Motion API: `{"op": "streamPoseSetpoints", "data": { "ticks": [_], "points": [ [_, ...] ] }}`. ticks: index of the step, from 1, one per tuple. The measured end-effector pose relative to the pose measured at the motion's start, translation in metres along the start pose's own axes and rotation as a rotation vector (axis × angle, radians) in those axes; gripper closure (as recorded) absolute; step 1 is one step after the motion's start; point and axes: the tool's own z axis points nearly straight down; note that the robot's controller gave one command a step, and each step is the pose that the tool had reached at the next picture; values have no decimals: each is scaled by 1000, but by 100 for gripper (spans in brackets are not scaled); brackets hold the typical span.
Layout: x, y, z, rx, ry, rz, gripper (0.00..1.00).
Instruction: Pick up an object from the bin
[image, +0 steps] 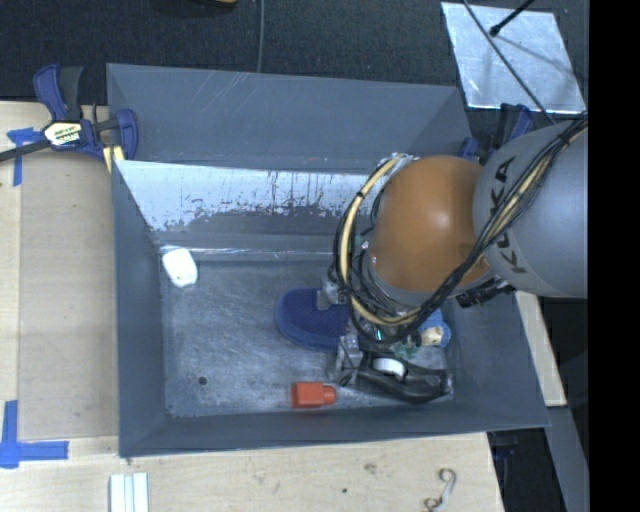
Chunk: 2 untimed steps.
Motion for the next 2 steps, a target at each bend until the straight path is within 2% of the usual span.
{"op": "streamPoseSetpoints", "data": {
  "ticks": [1, 2],
  "points": [
    [-48, 0, 82, -1, -7, -4, 0],
    [-48, 0, 77, -1, -8, -3, 100]
  ]
}}
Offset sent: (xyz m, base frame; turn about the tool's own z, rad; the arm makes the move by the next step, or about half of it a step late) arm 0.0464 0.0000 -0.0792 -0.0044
